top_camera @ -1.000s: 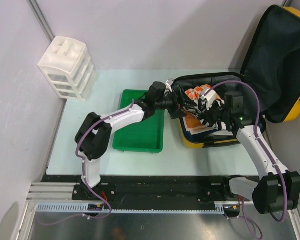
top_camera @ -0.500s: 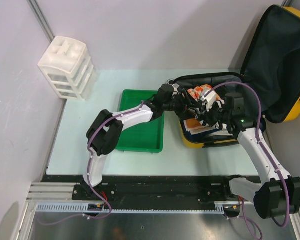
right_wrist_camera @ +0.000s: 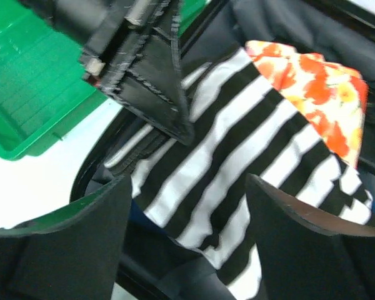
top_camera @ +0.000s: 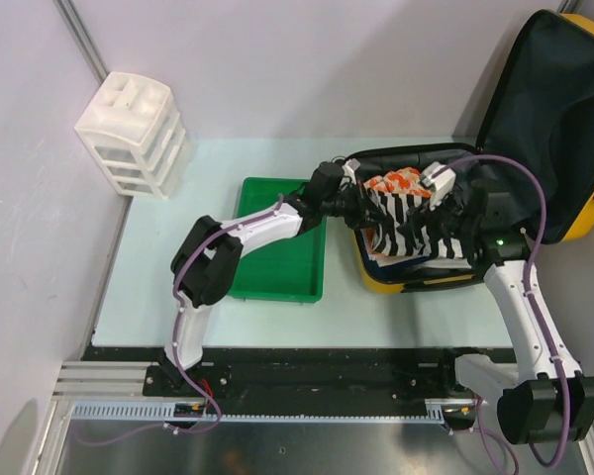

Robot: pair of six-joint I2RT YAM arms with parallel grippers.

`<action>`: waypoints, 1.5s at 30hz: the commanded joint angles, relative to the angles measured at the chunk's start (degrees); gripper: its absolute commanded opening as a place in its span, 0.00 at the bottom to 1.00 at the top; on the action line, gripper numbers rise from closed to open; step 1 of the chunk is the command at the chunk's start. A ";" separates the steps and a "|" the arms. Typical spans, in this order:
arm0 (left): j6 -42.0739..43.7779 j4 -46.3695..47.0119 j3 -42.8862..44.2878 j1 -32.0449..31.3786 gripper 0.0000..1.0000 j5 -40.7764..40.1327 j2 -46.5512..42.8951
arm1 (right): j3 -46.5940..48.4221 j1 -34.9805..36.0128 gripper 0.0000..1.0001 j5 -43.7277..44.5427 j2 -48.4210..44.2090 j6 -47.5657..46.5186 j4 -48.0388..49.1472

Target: Open, take out, and arrange the luggage

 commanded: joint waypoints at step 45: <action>66.64 -36.30 -21.28 33.77 0.13 -9.07 -19.36 | 3.93 -11.81 0.81 0.03 5.34 1.55 -5.67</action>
